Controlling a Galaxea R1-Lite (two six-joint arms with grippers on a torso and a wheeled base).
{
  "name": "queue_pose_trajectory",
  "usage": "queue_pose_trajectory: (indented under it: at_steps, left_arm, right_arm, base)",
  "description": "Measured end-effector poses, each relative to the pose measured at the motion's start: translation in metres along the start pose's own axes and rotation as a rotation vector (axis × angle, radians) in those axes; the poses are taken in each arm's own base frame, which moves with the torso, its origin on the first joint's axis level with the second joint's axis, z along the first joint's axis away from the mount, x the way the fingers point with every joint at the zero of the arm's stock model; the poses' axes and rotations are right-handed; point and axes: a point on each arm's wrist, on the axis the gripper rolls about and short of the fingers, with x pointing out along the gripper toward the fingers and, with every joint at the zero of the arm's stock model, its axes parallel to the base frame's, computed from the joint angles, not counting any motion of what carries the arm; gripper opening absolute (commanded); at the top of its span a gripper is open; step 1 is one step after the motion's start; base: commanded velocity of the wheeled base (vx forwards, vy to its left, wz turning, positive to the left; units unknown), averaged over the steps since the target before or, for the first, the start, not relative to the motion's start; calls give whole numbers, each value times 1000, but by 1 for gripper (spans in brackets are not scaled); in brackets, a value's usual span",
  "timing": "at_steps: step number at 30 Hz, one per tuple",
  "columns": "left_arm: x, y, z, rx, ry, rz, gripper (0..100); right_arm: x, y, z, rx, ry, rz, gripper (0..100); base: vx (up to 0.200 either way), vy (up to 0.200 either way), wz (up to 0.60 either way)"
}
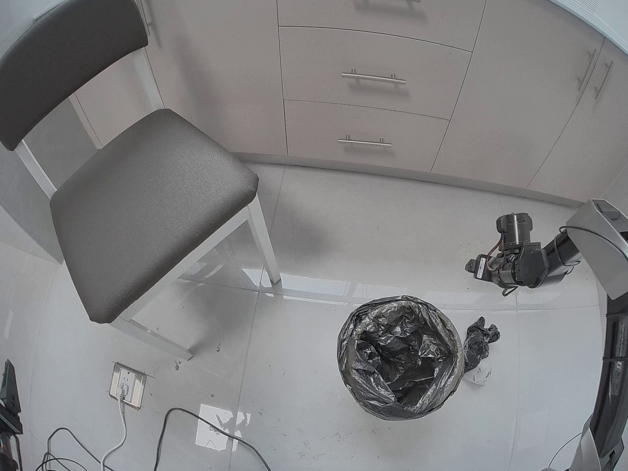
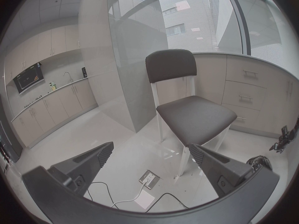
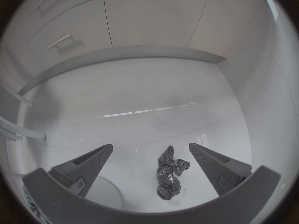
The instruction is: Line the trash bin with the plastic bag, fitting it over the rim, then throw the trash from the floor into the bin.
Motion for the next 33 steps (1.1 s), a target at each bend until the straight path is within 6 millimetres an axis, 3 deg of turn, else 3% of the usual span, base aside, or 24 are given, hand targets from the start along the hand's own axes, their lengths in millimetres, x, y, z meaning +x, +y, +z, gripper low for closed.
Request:
queue_pose_trajectory:
  at_steps: [10, 21, 33]
  left_arm:
    - [0, 3, -40, 54, 22, -28, 100]
    - [0, -1, -48, 66, 26, -257, 100]
    - [0, -2, -48, 72, 27, -291, 100]
  right_arm:
    - [62, -16, -23, -55, 37, -72, 100]
    - [102, -17, -44, -121, 69, -86, 100]
    - [133, -19, -45, -155, 125, -134, 100]
  base:
    - [0, 0, 0]
    - [0, 0, 0]
    - [0, 0, 0]
